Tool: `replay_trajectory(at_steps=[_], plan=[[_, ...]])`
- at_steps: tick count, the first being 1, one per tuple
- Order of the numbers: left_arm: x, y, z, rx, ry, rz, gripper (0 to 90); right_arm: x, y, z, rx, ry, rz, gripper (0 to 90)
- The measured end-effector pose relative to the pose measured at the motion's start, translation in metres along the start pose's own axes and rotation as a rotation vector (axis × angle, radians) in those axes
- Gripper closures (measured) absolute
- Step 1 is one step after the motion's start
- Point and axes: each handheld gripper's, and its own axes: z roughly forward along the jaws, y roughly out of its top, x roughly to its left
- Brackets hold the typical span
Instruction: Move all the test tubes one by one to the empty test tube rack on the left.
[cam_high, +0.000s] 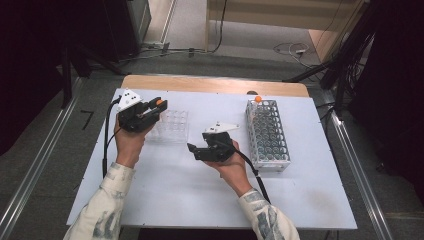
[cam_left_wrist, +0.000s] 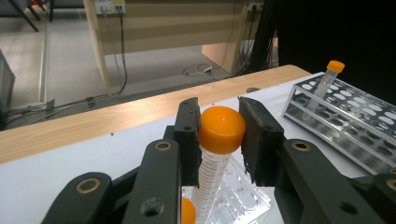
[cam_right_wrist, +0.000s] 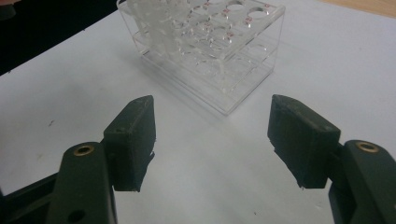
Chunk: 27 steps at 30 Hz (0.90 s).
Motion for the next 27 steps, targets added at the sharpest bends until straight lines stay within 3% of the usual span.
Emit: replay_trajectory(at_steps=[9,16,23,27], plan=[[-0.003,-0.001,0.001,0.018,-0.008,-0.005,70.0,-0.001,0.001,-0.003,-0.006,-0.006,0.003,30.9],[-0.001,-0.015,0.007,0.052,0.0,-0.017,69.9,-0.001,0.0,-0.003,-0.004,-0.007,0.001,30.9],[0.0,-0.027,0.015,0.107,0.012,0.006,69.8,-0.001,-0.001,-0.003,0.0,-0.007,0.004,31.0],[-0.002,-0.029,0.015,0.101,0.017,0.02,69.6,0.0,-0.001,-0.002,-0.001,-0.004,0.002,31.0]])
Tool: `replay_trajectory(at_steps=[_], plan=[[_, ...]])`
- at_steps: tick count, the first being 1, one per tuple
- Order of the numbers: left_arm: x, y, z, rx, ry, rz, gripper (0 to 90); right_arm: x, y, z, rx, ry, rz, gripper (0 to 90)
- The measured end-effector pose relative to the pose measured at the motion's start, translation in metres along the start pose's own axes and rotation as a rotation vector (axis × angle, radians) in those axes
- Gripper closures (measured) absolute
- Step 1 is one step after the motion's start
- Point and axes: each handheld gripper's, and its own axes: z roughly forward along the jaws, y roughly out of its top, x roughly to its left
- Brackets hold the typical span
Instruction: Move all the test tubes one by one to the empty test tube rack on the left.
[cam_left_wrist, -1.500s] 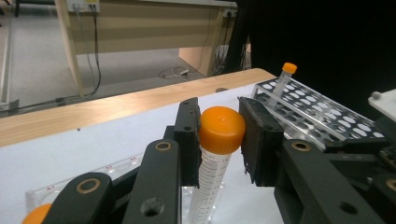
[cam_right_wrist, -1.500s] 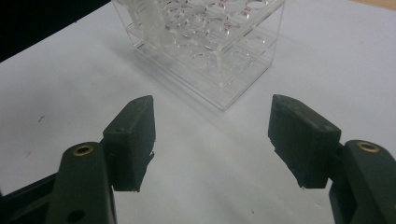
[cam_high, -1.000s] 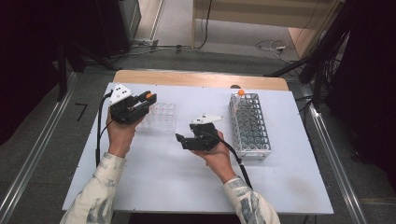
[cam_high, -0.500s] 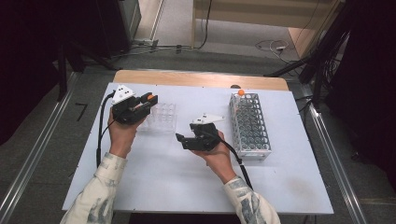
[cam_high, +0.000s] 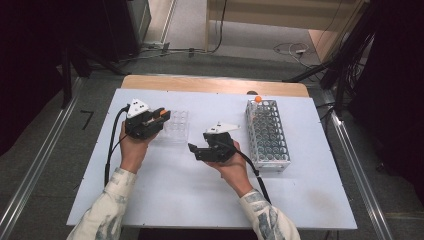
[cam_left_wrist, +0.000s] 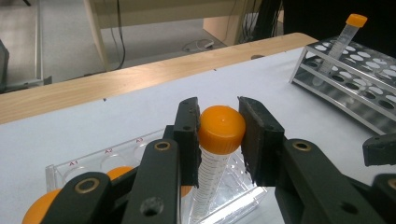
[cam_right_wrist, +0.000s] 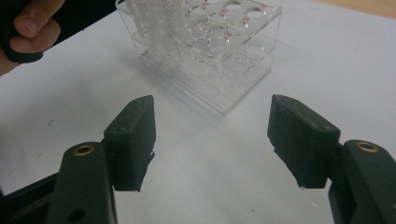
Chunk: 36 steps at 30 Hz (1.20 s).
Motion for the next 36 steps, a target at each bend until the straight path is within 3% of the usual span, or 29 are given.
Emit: replay_trajectory(at_steps=[3,5,11,19,23,25,30,36], plan=[[-0.001,0.0,0.0,0.0,0.003,0.01,67.3,0.0,0.0,0.0,0.002,-0.003,0.001,30.9],[0.0,0.0,0.0,-0.003,-0.001,0.0,61.1,0.0,0.0,0.0,0.004,-0.004,0.0,31.0],[0.001,0.001,-0.002,-0.014,-0.004,-0.012,56.2,-0.002,0.001,-0.002,-0.003,-0.007,-0.002,31.0],[-0.001,0.003,-0.007,-0.025,-0.001,-0.061,30.3,-0.01,0.004,-0.01,-0.024,-0.039,0.004,31.0],[-0.003,0.004,-0.011,-0.022,0.007,-0.08,21.5,-0.017,0.005,-0.017,-0.036,-0.061,0.013,30.9],[-0.005,0.004,-0.013,-0.023,0.023,-0.086,18.4,-0.022,0.006,-0.021,-0.039,-0.075,0.014,29.9],[-0.007,0.004,-0.018,-0.034,0.019,-0.104,16.6,-0.036,0.007,-0.034,-0.059,-0.135,0.035,24.8],[-0.009,0.004,-0.019,-0.039,0.019,-0.101,16.6,-0.069,0.01,-0.053,-0.086,-0.218,0.087,23.3]])
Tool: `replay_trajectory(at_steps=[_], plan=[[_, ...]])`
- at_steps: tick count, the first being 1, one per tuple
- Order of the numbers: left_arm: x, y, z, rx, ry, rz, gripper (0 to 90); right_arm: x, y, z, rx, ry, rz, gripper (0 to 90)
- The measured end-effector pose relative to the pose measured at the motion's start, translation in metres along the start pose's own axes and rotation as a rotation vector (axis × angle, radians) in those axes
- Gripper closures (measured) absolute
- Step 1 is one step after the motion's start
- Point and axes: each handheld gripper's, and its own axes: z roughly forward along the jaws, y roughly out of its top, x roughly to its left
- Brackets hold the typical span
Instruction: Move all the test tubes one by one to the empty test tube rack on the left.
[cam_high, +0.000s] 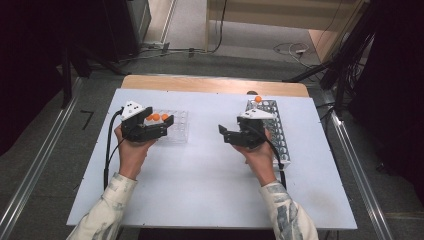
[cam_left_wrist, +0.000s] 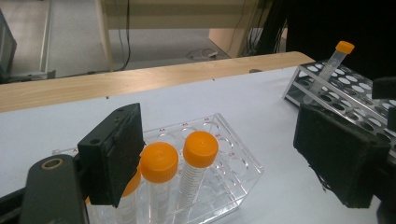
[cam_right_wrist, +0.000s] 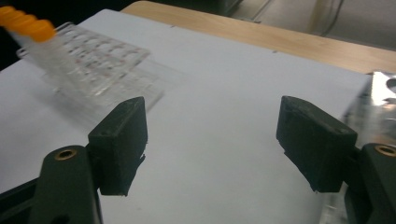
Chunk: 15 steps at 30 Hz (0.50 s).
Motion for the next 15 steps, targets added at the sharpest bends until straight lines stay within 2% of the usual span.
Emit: replay_trajectory(at_steps=[7,11,15], plan=[[-0.001,0.001,-0.002,-0.007,-0.005,0.001,16.6,-0.045,0.002,-0.006,-0.001,-0.117,0.039,23.3],[-0.003,0.001,-0.002,-0.012,-0.006,0.004,16.8,-0.062,0.002,-0.002,0.005,-0.155,0.038,26.2],[-0.003,0.001,-0.003,-0.013,-0.007,0.004,16.8,-0.077,0.003,0.006,0.017,-0.191,0.061,31.9]])
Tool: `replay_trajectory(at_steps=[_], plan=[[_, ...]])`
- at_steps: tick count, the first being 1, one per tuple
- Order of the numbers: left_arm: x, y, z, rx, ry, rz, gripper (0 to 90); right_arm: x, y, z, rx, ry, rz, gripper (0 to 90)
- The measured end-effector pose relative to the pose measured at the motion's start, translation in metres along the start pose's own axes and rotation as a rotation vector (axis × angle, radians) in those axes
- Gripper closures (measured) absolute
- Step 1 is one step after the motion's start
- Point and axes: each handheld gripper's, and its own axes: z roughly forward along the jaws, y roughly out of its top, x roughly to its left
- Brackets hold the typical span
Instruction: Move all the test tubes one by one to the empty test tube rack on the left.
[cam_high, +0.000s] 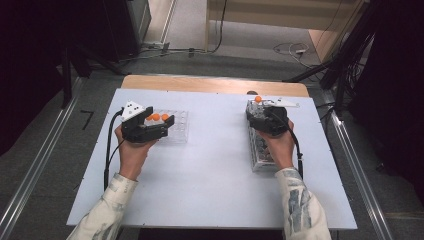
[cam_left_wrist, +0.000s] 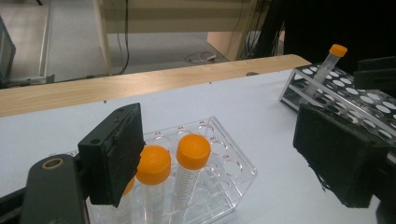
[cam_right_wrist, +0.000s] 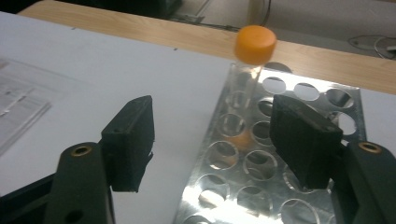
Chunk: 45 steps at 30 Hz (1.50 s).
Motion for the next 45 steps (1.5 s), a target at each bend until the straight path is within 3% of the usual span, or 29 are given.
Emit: replay_trajectory(at_steps=[5,19,27,33,45], plan=[[0.002,0.0,-0.002,-0.003,0.001,0.001,17.0,-0.008,0.005,0.01,0.025,-0.02,-0.003,43.3],[0.005,-0.003,-0.001,0.001,0.005,-0.014,17.5,-0.016,0.022,0.04,0.118,-0.059,-0.007,54.5],[0.004,-0.003,-0.002,-0.006,0.002,-0.018,17.7,-0.017,0.026,0.047,0.136,-0.053,0.001,62.7],[0.005,-0.003,-0.002,-0.005,0.002,-0.02,17.7,-0.015,0.026,0.046,0.126,-0.04,0.0,70.9],[0.005,-0.004,-0.001,-0.001,0.001,-0.016,17.7,-0.013,0.03,0.037,0.075,-0.049,-0.008,71.5]])
